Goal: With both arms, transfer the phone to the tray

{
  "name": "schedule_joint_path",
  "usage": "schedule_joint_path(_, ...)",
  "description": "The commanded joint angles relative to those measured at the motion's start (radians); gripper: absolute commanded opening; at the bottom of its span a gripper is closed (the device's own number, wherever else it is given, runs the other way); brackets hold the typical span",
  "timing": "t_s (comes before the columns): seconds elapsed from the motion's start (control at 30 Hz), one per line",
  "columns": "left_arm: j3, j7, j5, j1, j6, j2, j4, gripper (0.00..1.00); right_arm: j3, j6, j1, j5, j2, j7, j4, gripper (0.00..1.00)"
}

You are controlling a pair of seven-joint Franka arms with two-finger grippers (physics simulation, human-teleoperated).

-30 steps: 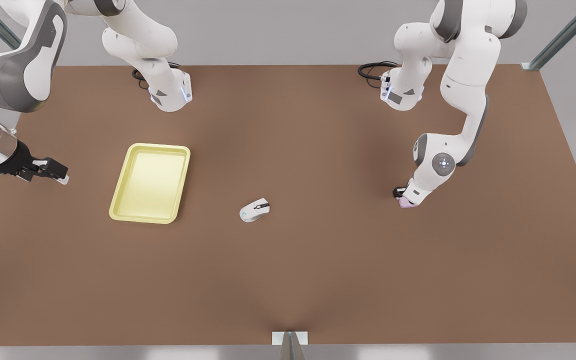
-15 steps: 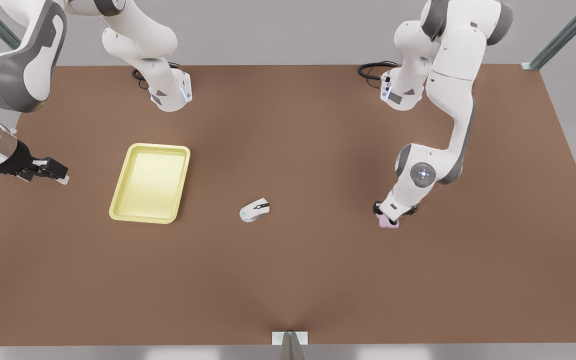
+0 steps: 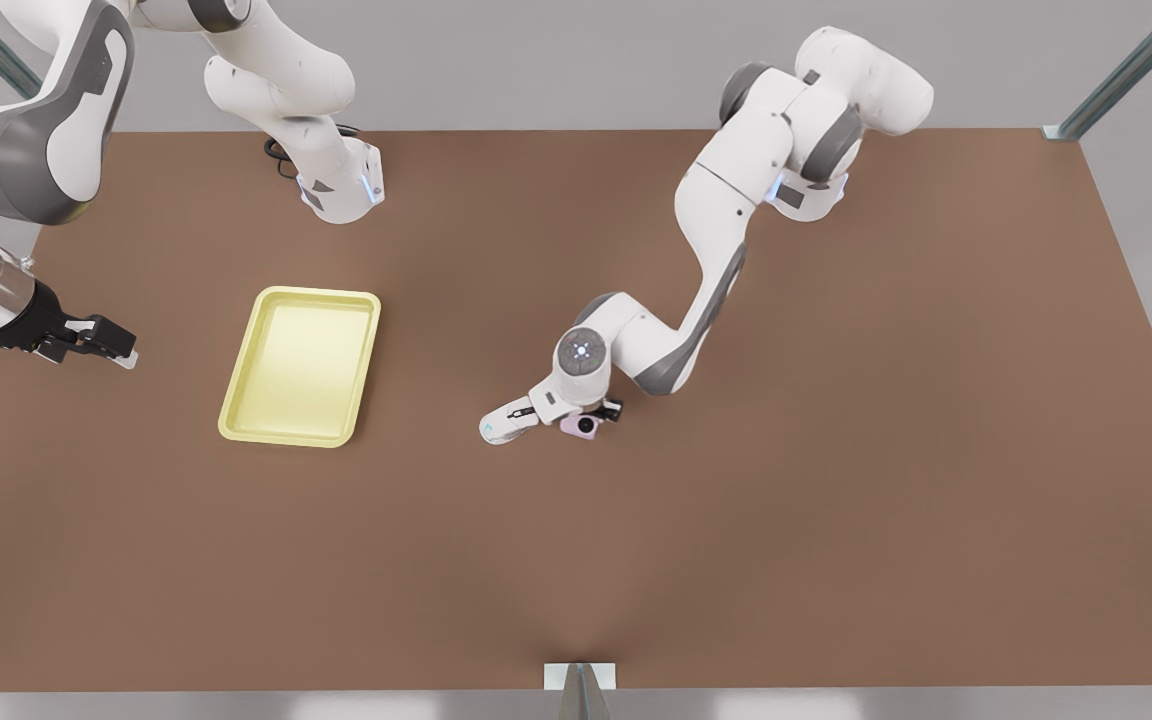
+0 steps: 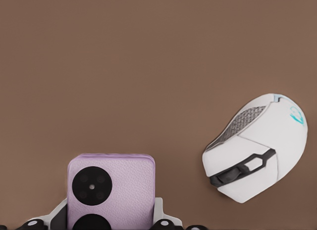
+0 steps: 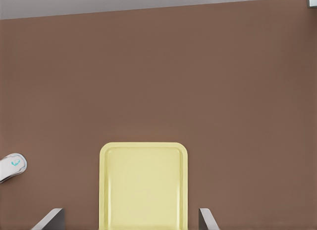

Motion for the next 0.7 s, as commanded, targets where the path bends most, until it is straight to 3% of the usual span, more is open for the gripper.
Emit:
schedule_joint_path(0.0,0.000,-0.171,-0.005,-0.004,-0.041,0.010,0.009,0.74,0.000,0.000,0.000,0.001,-0.001,0.000,0.000,1.00)
schedule_joint_path(0.23,0.000,-0.158,-0.005,-0.009,-0.030,0.026,0.011,0.75,0.000,0.009,0.000,0.011,0.002,0.001,0.000,1.00)
schedule_joint_path(0.3,0.000,-0.161,-0.005,-0.009,-0.030,0.026,0.011,1.00,-0.002,0.006,-0.014,0.011,-0.001,0.001,0.000,1.00)
schedule_joint_path(0.47,0.005,-0.156,-0.005,-0.007,-0.061,0.004,0.023,1.00,0.001,-0.007,0.002,0.014,0.014,-0.002,0.000,1.00)
schedule_joint_path(0.53,0.048,-0.018,-0.005,0.035,-0.309,-0.089,0.084,1.00,0.001,-0.034,-0.005,0.016,0.014,-0.008,0.002,1.00)
schedule_joint_path(0.67,0.180,0.224,-0.007,0.221,-0.543,-0.263,0.075,1.00,0.007,-0.022,0.072,0.014,0.048,0.001,-0.003,1.00)
